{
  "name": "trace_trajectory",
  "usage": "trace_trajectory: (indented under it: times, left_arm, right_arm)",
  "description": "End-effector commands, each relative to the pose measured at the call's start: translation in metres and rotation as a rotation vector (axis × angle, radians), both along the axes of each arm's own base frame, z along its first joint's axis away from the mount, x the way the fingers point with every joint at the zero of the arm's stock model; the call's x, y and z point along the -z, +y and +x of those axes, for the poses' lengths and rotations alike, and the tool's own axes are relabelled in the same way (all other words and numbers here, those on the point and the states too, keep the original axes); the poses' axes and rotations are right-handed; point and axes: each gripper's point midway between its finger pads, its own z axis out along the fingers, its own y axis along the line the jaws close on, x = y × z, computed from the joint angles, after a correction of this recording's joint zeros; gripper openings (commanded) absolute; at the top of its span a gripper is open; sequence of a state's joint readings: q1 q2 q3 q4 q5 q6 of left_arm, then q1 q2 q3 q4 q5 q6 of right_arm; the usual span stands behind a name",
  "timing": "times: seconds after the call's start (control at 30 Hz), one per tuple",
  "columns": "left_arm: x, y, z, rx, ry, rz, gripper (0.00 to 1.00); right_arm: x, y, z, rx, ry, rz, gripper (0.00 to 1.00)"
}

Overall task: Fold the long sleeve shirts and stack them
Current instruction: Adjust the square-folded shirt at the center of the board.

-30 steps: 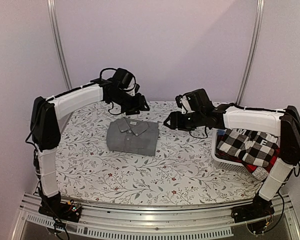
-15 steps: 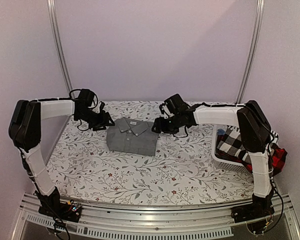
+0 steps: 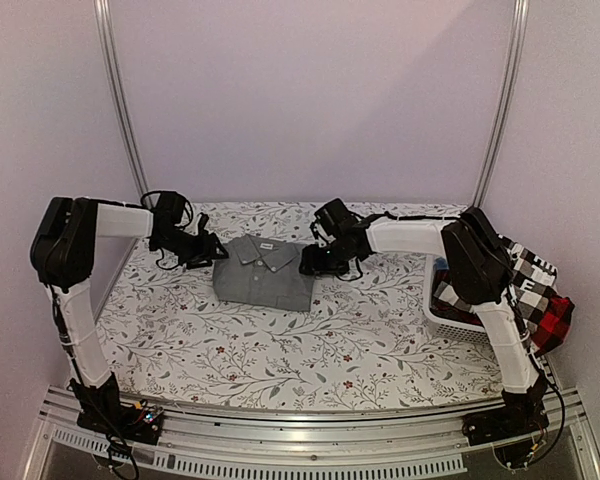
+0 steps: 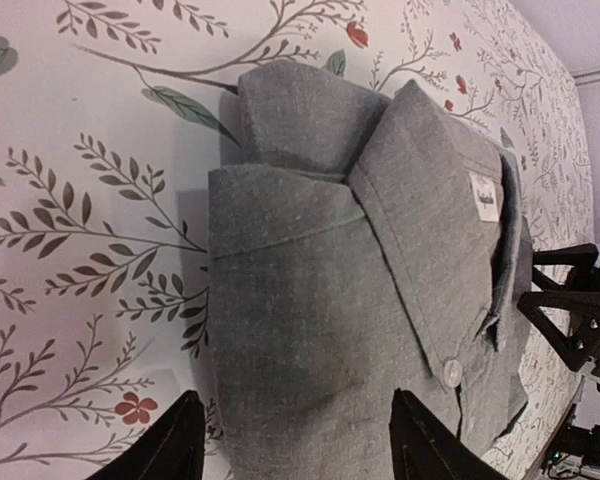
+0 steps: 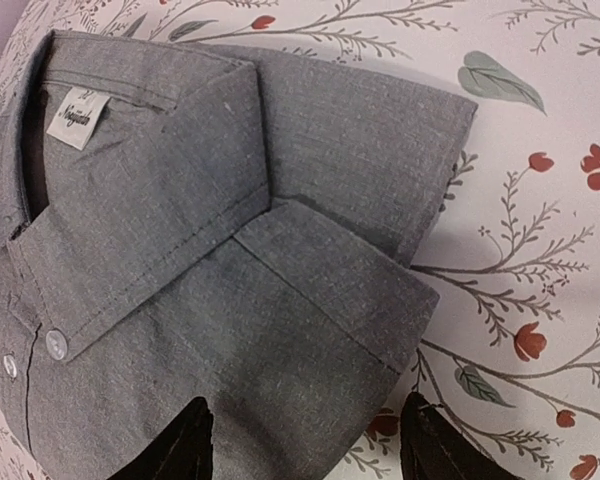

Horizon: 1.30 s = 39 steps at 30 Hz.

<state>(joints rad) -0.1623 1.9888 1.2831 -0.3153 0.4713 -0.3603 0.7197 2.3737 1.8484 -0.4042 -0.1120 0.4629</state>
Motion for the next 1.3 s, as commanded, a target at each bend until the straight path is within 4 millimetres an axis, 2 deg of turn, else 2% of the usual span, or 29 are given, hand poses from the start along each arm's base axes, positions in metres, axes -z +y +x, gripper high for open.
trace_trajectory:
  times: [0.0, 0.2, 0.3, 0.43, 0.53, 0.63, 0.7, 0.73, 0.8, 0.83, 0.87, 0.9, 0.93, 1.0, 1.03, 1.13, 1.27]
  left_arm:
    - [0.008, -0.004, -0.003, 0.006, -0.002, -0.02, 0.63]
    - [0.025, -0.019, -0.013, 0.018, 0.024, -0.015, 0.6]
    - [0.031, -0.03, -0.014, 0.03, 0.032, -0.016, 0.56]
    - [0.029, -0.049, -0.014, 0.055, 0.029, -0.008, 0.38]
    - [0.013, -0.061, -0.015, 0.071, 0.009, 0.02, 0.17]
    - [-0.015, -0.067, -0.018, 0.079, -0.013, 0.066, 0.03]
    - [-0.032, -0.068, -0.024, 0.084, -0.016, 0.119, 0.01]
    - [-0.04, -0.067, -0.026, 0.083, -0.016, 0.143, 0.0]
    - [-0.05, -0.065, -0.039, 0.082, 0.01, 0.182, 0.0]
    - [-0.055, -0.065, -0.046, 0.085, 0.016, 0.194, 0.0]
    - [-0.058, -0.064, -0.054, 0.086, 0.027, 0.209, 0.01]
    - [-0.06, -0.064, -0.061, 0.087, 0.037, 0.216, 0.06]
    - [-0.06, -0.064, -0.066, 0.088, 0.048, 0.226, 0.16]
    - [-0.056, -0.059, -0.075, 0.078, 0.061, 0.249, 0.43]
    - [-0.054, -0.056, -0.077, 0.073, 0.061, 0.254, 0.56]
    - [-0.044, -0.048, -0.08, 0.053, 0.072, 0.266, 0.63]
    - [-0.046, -0.054, -0.079, 0.061, 0.058, 0.225, 0.63]
  right_arm:
    - [0.026, -0.004, -0.001, -0.01, 0.028, -0.068, 0.63]
    - [0.036, 0.004, -0.003, -0.032, 0.036, -0.102, 0.62]
    - [0.041, 0.012, -0.004, -0.046, 0.038, -0.116, 0.6]
    - [0.045, 0.02, -0.005, -0.061, 0.042, -0.122, 0.5]
    - [0.044, 0.018, -0.005, -0.06, 0.04, -0.142, 0.32]
    - [0.024, 0.012, -0.003, -0.054, 0.011, -0.164, 0.12]
    - [-0.005, 0.01, -0.001, -0.058, -0.026, -0.158, 0.03]
    - [-0.012, 0.007, -0.004, -0.061, -0.029, -0.165, 0.0]
    - [-0.028, 0.002, -0.01, -0.072, -0.038, -0.167, 0.0]
    - [-0.043, 0.0, -0.012, -0.074, -0.054, -0.155, 0.0]
    - [-0.047, -0.003, -0.015, -0.076, -0.054, -0.156, 0.0]
    - [-0.053, -0.007, -0.019, -0.079, -0.056, -0.157, 0.0]
    - [-0.059, -0.011, -0.023, -0.078, -0.056, -0.157, 0.0]
    - [-0.054, -0.023, -0.028, -0.074, -0.039, -0.173, 0.0]
    - [-0.045, -0.031, -0.029, -0.068, -0.021, -0.187, 0.01]
    - [-0.026, -0.056, -0.029, -0.041, 0.023, -0.208, 0.14]
    - [-0.009, -0.081, -0.026, -0.001, 0.046, -0.239, 0.38]
